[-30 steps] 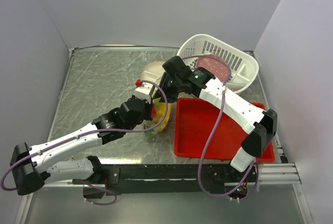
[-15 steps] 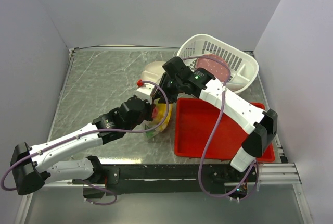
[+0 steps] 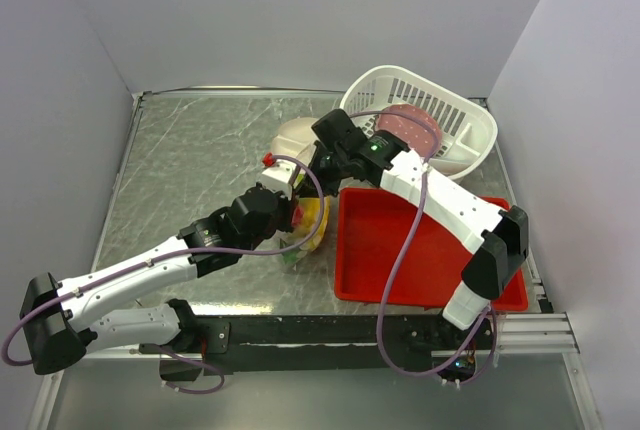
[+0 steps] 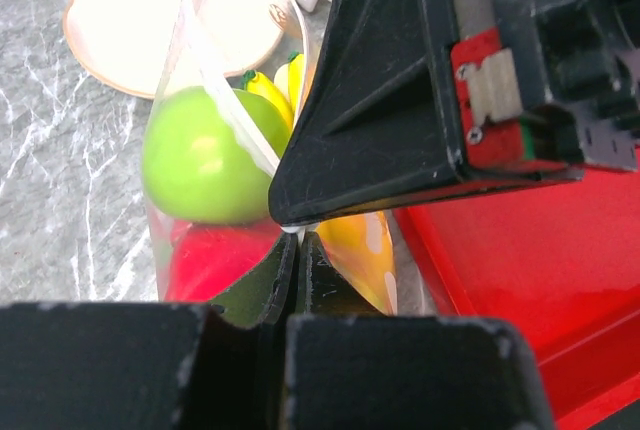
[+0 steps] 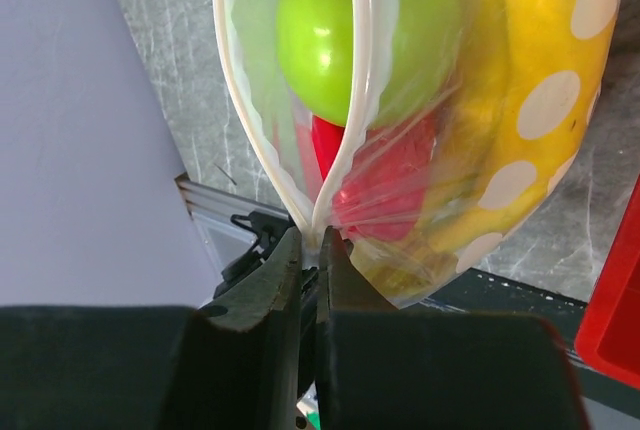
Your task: Place the food in the zip-top bag and seal the zipper
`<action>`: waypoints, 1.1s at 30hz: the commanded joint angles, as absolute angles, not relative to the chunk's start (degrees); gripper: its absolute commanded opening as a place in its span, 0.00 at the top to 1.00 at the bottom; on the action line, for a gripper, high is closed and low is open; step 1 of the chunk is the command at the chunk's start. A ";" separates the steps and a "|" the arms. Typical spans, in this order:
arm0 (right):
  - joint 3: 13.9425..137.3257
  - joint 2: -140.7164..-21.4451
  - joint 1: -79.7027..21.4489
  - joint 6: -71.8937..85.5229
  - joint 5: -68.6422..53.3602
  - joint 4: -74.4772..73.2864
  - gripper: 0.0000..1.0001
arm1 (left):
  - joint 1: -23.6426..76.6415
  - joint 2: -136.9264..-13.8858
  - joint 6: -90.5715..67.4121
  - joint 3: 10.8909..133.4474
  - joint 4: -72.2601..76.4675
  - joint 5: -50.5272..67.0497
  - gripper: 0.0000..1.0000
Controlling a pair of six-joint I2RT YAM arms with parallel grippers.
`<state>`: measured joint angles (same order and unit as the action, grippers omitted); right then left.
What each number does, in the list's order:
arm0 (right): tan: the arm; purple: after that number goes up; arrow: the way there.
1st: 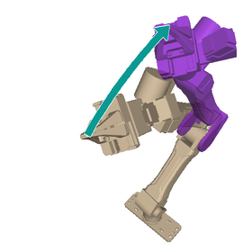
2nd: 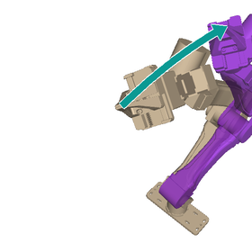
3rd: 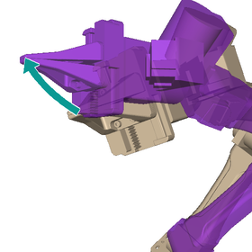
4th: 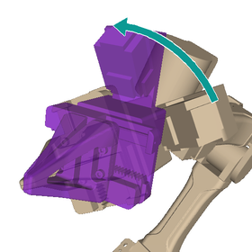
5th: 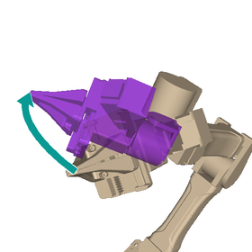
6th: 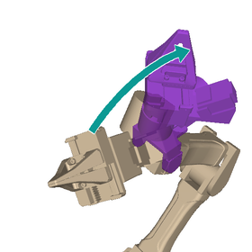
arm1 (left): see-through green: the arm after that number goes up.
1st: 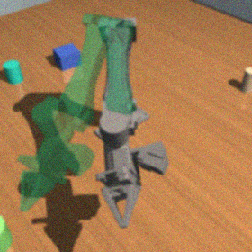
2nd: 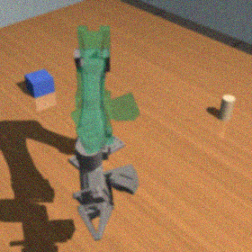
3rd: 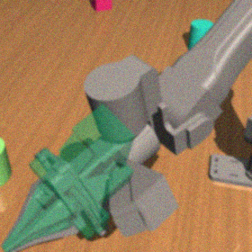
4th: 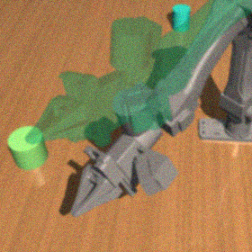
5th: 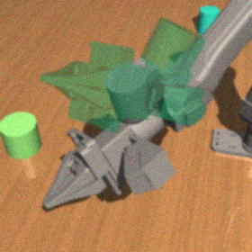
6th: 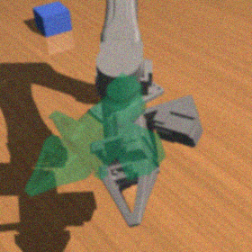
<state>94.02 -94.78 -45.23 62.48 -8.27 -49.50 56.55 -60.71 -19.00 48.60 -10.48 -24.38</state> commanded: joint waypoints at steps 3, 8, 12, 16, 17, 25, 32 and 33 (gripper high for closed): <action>93.34 -93.60 -40.96 60.21 -7.82 -46.32 0.97 | 56.86 -58.98 -22.23 50.62 -11.07 -24.70 0.99; 95.36 -95.01 -37.63 58.45 -6.95 -46.49 0.98 | 57.04 -56.52 -24.78 51.24 -15.29 -25.84 0.99; 96.68 -96.94 -35.77 57.31 -7.38 -45.09 0.98 | 57.30 -53.80 -26.89 52.21 -20.81 -27.07 0.99; 102.81 -101.76 -35.16 55.46 -5.72 -46.57 0.98 | 57.30 -50.55 -29.61 52.73 -25.82 -28.65 0.99; 103.96 -102.65 -35.07 55.20 -5.10 -47.02 0.98 | 57.30 -49.84 -30.05 52.82 -26.71 -29.17 0.99; 110.30 -107.49 -33.40 52.47 -5.18 -47.03 0.99 | 57.31 -44.39 -34.27 53.61 -34.71 -33.39 0.99; 110.30 -106.26 -36.20 46.95 -10.63 -40.00 0.96 | 57.22 -44.73 -35.25 56.42 -37.97 -38.31 0.99; 110.56 -106.09 -36.82 46.32 -11.16 -39.29 0.95 | 57.30 -44.91 -34.81 57.03 -38.32 -39.02 0.99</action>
<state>106.85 -107.44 -36.07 51.86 -14.28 -47.00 56.99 -46.35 -34.13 51.53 -36.45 -33.36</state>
